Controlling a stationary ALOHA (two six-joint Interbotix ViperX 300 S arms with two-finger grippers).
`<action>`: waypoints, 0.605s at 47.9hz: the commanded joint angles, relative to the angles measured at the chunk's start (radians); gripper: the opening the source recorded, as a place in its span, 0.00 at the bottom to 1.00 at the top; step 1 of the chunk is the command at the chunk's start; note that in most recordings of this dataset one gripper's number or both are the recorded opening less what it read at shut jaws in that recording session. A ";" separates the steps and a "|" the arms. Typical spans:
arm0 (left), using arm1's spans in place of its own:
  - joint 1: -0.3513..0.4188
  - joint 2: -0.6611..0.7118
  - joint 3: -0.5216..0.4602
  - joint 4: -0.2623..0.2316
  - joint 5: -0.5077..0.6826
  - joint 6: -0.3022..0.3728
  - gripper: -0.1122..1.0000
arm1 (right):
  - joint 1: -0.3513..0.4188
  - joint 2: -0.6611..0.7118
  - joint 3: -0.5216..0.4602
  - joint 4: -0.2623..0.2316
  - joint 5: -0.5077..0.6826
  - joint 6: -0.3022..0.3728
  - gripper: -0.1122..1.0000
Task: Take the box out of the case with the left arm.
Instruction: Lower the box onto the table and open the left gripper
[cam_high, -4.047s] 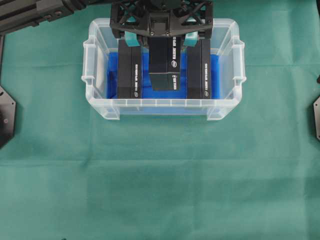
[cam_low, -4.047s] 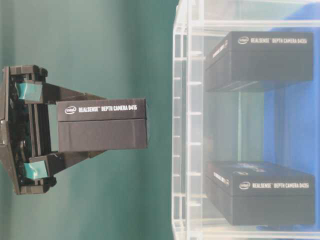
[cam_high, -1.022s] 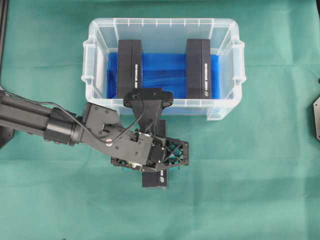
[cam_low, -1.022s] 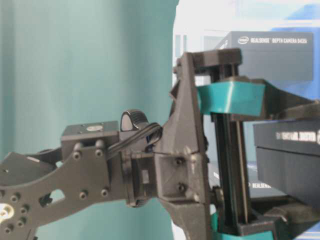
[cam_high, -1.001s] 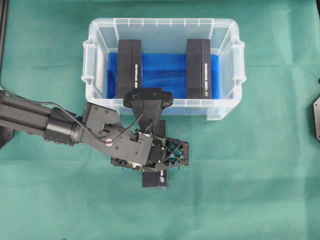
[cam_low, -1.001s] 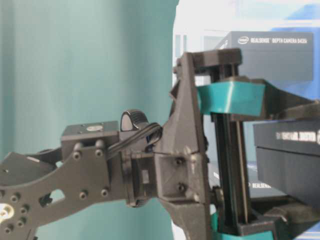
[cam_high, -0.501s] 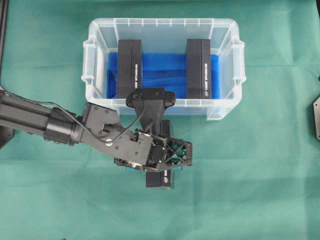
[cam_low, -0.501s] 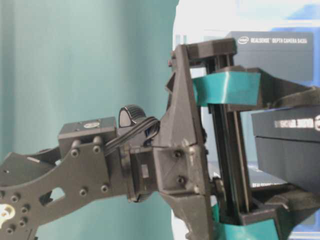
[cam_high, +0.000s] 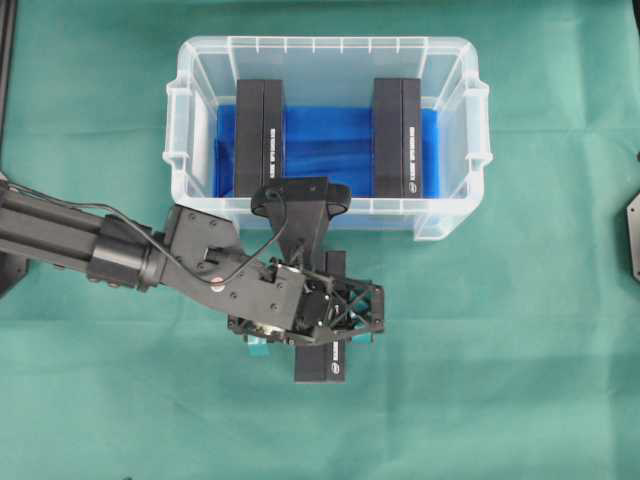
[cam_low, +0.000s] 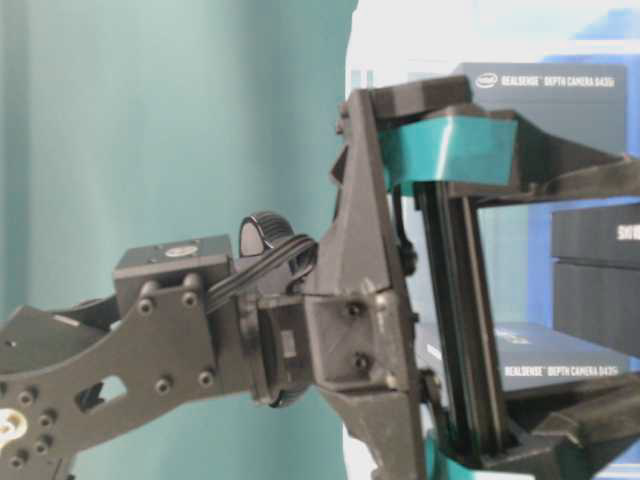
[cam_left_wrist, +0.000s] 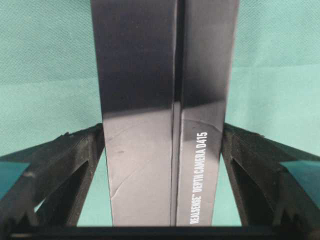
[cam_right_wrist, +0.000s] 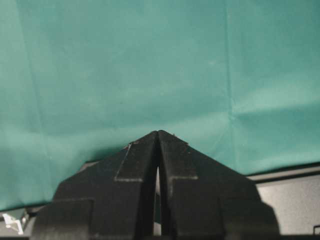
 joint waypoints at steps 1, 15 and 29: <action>0.000 -0.023 -0.021 -0.002 -0.002 0.000 0.92 | -0.002 0.002 -0.009 -0.003 0.000 0.002 0.10; 0.002 -0.075 -0.034 -0.005 0.057 0.003 0.92 | -0.002 0.002 -0.012 -0.002 0.000 0.000 0.10; 0.006 -0.114 -0.124 -0.005 0.140 0.009 0.92 | -0.002 0.000 -0.012 -0.002 0.000 0.000 0.10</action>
